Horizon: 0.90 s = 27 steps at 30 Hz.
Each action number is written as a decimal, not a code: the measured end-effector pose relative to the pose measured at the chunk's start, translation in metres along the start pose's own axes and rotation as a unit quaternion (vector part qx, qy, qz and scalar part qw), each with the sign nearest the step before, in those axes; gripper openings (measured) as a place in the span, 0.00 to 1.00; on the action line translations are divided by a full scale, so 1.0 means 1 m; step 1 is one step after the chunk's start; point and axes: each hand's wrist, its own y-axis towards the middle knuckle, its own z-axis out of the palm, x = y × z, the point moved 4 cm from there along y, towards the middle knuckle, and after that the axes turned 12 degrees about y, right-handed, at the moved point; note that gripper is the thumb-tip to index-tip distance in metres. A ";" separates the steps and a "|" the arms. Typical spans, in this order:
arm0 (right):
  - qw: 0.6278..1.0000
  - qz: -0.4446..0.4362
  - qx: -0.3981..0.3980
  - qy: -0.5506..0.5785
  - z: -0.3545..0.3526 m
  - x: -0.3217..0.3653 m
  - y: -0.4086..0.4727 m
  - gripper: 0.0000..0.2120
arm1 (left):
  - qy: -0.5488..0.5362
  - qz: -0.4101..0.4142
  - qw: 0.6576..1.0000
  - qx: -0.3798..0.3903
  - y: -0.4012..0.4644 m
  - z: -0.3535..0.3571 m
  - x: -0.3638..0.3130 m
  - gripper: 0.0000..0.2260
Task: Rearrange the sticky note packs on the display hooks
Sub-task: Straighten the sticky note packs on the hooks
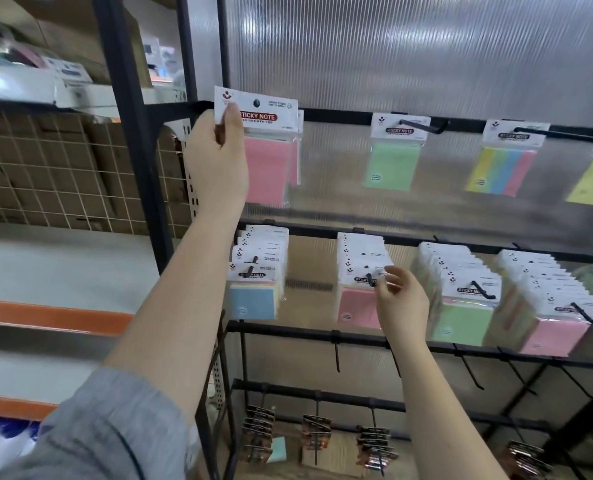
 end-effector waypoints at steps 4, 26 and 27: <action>0.999 -0.020 -0.024 0.011 0.001 0.006 -0.003 0.13 | 0.024 0.001 1.000 -0.001 0.008 0.006 0.003 0.13; 0.998 -0.045 -0.025 0.041 0.009 0.016 0.002 0.13 | 0.005 -0.054 0.998 0.011 0.020 0.043 0.031 0.12; 0.998 -0.045 -0.024 0.043 0.008 0.016 0.003 0.12 | 0.005 -0.065 0.998 0.022 0.023 0.049 0.036 0.11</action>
